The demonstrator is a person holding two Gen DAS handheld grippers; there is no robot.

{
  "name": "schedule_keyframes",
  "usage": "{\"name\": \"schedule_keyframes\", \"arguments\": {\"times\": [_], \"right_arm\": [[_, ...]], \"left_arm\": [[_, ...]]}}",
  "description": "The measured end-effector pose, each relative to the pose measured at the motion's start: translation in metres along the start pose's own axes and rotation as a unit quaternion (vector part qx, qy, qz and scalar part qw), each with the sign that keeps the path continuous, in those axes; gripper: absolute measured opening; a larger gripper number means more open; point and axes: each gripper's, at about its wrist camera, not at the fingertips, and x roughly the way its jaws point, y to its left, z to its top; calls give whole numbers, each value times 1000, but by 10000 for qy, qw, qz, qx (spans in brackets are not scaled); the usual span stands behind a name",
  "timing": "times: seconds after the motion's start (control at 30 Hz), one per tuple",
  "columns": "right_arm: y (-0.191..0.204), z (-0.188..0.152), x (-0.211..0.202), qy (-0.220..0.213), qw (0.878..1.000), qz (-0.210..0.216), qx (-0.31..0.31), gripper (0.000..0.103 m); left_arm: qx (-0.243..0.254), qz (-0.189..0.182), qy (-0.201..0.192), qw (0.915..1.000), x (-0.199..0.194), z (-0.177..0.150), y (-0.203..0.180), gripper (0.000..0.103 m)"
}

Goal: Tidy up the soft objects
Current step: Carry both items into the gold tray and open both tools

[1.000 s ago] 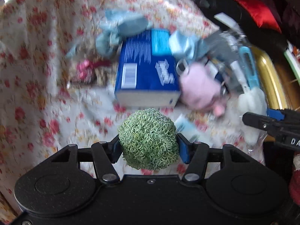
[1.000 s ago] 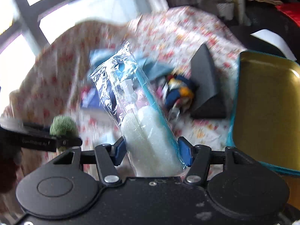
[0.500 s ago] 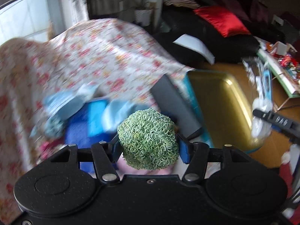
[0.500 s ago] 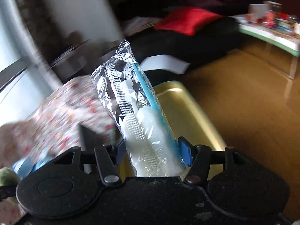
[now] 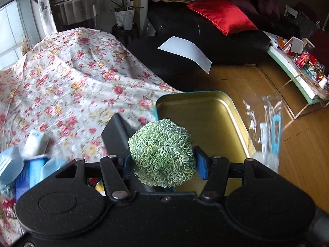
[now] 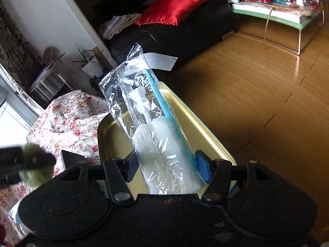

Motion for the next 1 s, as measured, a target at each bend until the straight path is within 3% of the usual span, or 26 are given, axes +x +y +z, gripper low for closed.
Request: {"name": "schedule_keyframes", "arguments": {"times": [0.33, 0.47, 0.57, 1.0], "right_arm": [[-7, 0, 3, 96, 9999, 53, 53, 59], [-4, 0, 3, 48, 10000, -67, -6, 70], [-3, 0, 3, -1, 10000, -53, -31, 69], [-2, 0, 6, 31, 9999, -101, -85, 70]], "left_arm": [[213, 13, 136, 9997, 29, 22, -25, 56], [268, 49, 196, 9994, 36, 23, -31, 62], [284, 83, 175, 9994, 38, 22, -34, 67], [199, 182, 216, 9994, 34, 14, -24, 69]]}}
